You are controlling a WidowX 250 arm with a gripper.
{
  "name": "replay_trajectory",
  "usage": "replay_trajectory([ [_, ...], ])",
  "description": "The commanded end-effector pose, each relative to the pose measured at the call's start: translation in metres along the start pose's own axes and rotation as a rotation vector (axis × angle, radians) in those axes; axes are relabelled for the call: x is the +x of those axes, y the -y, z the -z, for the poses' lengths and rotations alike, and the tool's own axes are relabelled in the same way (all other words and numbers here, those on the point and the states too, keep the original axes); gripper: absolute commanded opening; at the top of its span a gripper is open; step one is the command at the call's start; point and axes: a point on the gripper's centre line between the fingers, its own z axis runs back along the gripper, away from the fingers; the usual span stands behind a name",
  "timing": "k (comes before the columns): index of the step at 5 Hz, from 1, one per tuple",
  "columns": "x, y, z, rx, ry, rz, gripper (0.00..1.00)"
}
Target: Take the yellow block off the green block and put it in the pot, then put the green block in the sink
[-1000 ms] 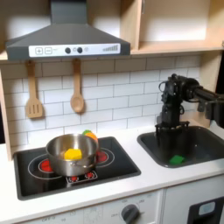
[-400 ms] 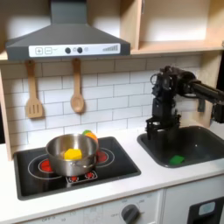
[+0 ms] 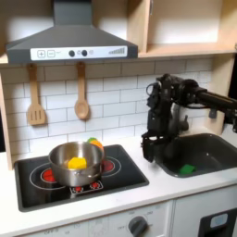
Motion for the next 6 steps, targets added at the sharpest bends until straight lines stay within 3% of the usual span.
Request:
replay_trajectory([
  [1,-0.017,-0.035,0.004,0.020,0.039,-0.079,1.00],
  [3,-0.026,-0.045,0.004,0.026,0.068,-0.098,1.00],
  [4,-0.029,-0.044,0.008,-0.034,0.185,-0.086,1.00],
  [5,-0.039,-0.050,0.010,0.000,0.241,-0.099,1.00],
  [6,-0.041,-0.047,0.012,-0.023,0.262,-0.108,1.00],
])
